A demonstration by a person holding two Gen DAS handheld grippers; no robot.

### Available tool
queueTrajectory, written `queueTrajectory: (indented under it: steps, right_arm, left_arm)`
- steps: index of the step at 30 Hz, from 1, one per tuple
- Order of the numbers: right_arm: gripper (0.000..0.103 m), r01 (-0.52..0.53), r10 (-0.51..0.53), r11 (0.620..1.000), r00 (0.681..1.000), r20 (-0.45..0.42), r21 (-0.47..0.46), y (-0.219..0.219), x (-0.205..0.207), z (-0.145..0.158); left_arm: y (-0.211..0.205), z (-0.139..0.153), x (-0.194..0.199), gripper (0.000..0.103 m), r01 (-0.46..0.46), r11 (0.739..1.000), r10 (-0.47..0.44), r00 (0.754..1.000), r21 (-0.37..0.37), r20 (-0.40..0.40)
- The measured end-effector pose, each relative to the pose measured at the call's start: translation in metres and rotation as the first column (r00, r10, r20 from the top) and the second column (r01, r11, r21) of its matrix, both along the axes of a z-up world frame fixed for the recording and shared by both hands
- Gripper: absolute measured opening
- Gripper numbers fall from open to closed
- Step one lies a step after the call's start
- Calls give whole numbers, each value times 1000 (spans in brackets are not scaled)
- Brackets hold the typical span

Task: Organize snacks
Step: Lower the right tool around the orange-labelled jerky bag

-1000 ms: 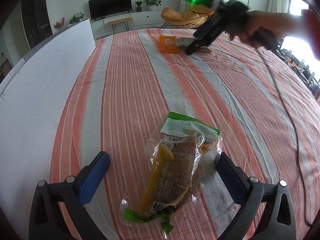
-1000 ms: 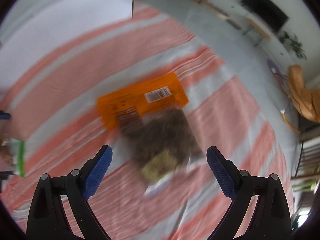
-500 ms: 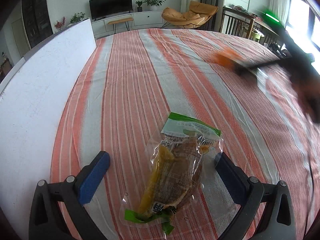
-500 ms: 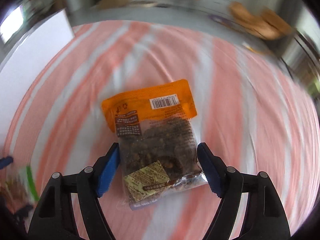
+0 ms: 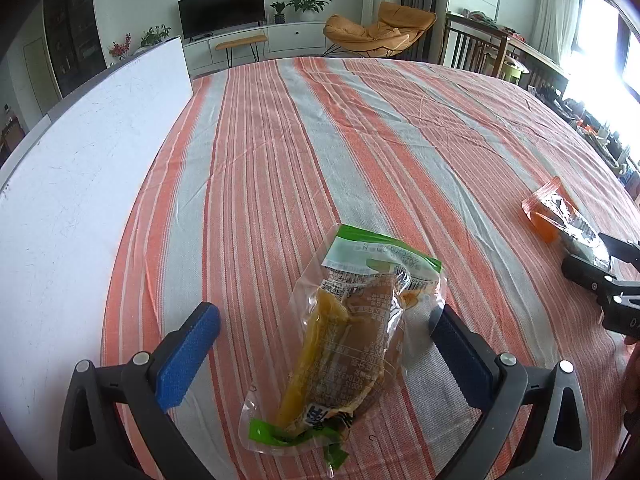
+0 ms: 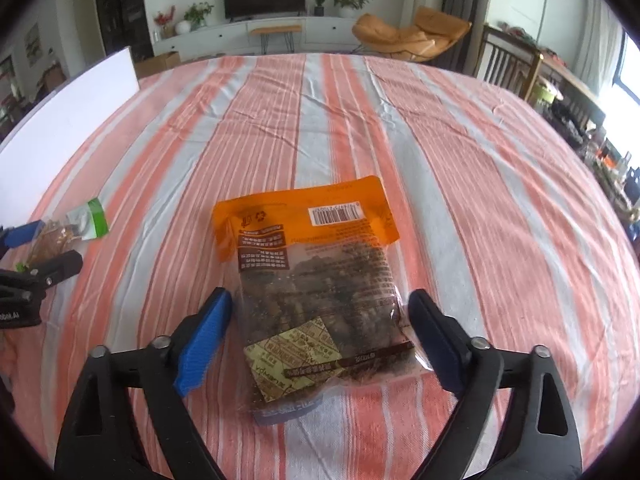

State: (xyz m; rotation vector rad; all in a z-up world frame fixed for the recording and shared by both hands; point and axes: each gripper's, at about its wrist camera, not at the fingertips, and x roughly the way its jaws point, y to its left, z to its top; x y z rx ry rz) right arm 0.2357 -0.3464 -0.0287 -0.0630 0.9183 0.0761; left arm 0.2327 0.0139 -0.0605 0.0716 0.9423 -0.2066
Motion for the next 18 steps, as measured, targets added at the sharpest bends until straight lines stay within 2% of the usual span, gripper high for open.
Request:
queueTrajectory:
  steps: [18]
  right_arm:
    - [98, 12, -12, 1000, 1000, -7, 11, 8, 5, -9]
  left_arm:
    - [-1, 0, 0, 103, 0, 1000, 0, 1000, 0, 0]
